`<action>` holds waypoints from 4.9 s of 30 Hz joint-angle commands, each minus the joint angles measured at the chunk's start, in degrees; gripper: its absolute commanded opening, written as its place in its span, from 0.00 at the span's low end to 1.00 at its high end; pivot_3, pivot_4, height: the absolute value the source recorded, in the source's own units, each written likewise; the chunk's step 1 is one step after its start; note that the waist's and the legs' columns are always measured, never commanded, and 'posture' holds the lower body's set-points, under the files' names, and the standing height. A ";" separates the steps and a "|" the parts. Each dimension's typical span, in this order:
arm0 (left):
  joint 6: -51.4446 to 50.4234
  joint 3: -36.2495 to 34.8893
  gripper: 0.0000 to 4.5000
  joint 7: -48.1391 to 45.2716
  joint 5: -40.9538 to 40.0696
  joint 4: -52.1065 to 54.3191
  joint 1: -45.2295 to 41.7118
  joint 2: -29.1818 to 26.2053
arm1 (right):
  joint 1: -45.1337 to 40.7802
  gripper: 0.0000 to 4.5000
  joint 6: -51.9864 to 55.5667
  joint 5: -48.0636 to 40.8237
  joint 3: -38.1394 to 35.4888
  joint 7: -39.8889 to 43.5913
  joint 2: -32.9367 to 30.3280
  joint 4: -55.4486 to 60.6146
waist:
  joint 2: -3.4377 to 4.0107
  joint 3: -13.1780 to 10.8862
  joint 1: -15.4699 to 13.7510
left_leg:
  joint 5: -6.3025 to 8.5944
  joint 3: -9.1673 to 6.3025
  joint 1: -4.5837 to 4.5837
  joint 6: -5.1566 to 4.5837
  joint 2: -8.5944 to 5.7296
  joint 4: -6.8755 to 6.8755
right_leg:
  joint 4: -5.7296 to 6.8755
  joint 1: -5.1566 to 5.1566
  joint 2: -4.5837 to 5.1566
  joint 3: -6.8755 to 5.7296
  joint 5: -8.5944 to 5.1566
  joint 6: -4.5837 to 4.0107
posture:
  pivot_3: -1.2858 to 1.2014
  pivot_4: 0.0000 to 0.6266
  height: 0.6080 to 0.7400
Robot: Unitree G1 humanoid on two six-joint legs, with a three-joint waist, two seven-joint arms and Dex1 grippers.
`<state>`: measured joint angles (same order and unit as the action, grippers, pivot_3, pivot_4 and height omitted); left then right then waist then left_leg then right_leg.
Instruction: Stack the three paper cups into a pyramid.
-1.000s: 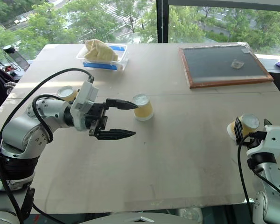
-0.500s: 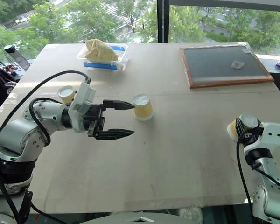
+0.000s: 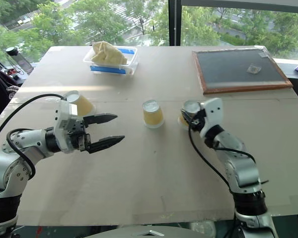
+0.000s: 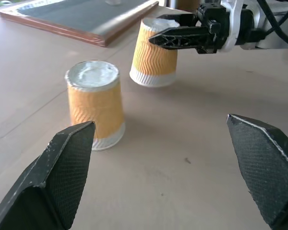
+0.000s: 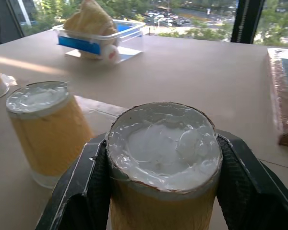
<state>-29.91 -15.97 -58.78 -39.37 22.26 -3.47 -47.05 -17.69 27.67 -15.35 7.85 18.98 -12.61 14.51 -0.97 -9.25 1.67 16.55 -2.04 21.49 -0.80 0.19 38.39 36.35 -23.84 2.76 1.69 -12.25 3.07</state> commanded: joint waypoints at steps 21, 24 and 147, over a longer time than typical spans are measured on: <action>2.03 -2.82 1.00 2.12 -0.78 3.51 0.84 -0.04 | -6.55 0.79 -6.30 4.06 1.48 5.03 3.13 -10.63 | -0.02 0.01 0.50 | -0.04 -0.03 0.06 0.07 -0.02 0.00 | 0.06 -0.04 -0.04 -0.19 0.00 -0.02 | 0.52 0.24 1.00; 4.96 -3.60 1.00 3.13 -0.60 2.56 -0.19 2.38 | -6.16 0.98 -7.33 4.02 0.77 5.43 2.67 -9.41 | 0.00 0.00 0.49 | -0.04 -0.04 0.08 0.07 -0.03 0.00 | 0.05 -0.04 -0.03 -0.18 0.00 -0.02 | 0.52 0.24 1.00; 20.55 19.80 0.55 -12.22 19.82 -48.16 -50.93 25.94 | 50.43 1.00 -31.88 -33.65 -27.76 26.47 -9.82 32.38 | -0.39 0.14 -1.09 | -0.03 -0.04 0.01 0.05 -0.08 0.29 | 0.12 0.27 -0.11 -0.29 -0.01 0.01 | 0.52 0.24 1.00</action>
<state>-9.78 4.30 -70.99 -19.41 -27.45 -53.65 -21.10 32.74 -3.84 -48.93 -19.95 45.64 -22.17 44.92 -1.36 -9.11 0.58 16.52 -2.08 21.50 -0.75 0.11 38.67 36.47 -23.57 2.66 1.40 -12.26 3.08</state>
